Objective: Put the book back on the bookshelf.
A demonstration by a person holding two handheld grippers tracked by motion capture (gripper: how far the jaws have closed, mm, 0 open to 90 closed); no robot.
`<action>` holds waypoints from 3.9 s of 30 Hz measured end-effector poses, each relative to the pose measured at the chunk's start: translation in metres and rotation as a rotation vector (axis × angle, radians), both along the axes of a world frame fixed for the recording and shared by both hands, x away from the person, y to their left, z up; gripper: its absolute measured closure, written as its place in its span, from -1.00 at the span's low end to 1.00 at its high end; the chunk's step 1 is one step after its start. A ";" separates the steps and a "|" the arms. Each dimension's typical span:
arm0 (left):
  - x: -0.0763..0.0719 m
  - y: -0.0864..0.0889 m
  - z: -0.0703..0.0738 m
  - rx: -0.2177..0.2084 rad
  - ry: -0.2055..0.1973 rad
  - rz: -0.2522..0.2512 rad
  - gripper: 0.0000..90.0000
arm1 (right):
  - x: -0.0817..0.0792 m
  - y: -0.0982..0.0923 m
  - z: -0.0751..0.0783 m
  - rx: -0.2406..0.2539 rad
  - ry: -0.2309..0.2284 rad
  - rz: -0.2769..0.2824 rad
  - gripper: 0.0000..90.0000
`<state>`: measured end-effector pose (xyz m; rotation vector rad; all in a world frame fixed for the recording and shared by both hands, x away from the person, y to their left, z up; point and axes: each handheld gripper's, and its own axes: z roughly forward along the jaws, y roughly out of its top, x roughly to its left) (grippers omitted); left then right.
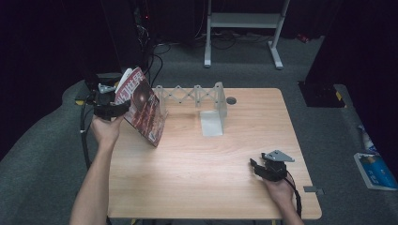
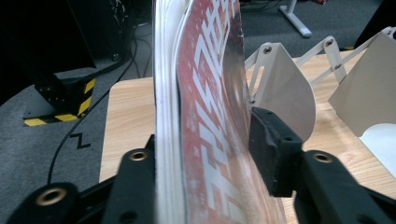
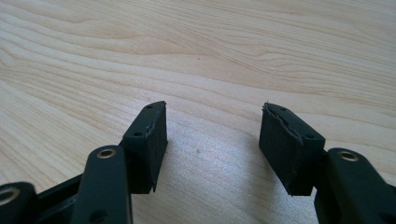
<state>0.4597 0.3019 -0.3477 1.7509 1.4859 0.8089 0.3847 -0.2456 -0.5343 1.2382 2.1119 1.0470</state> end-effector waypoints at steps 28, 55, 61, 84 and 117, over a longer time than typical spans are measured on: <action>-0.027 0.005 0.002 -0.074 -0.077 -0.008 -0.15 | 0.000 0.000 0.000 0.000 0.000 0.002 -0.08; -0.059 0.011 -0.005 -0.138 -0.106 -0.025 -0.15 | 0.000 0.000 0.000 0.000 0.000 0.001 -0.08; -0.068 0.012 -0.008 -0.145 -0.108 -0.034 -0.15 | 0.000 0.000 0.000 0.000 0.001 0.002 -0.08; -0.086 0.008 -0.014 -0.178 -0.128 -0.064 -0.15 | 0.000 0.000 0.000 0.000 0.000 0.002 -0.08; -0.094 -0.019 -0.028 -0.213 -0.130 -0.145 -0.15 | 0.000 0.000 0.000 0.000 0.000 0.002 -0.08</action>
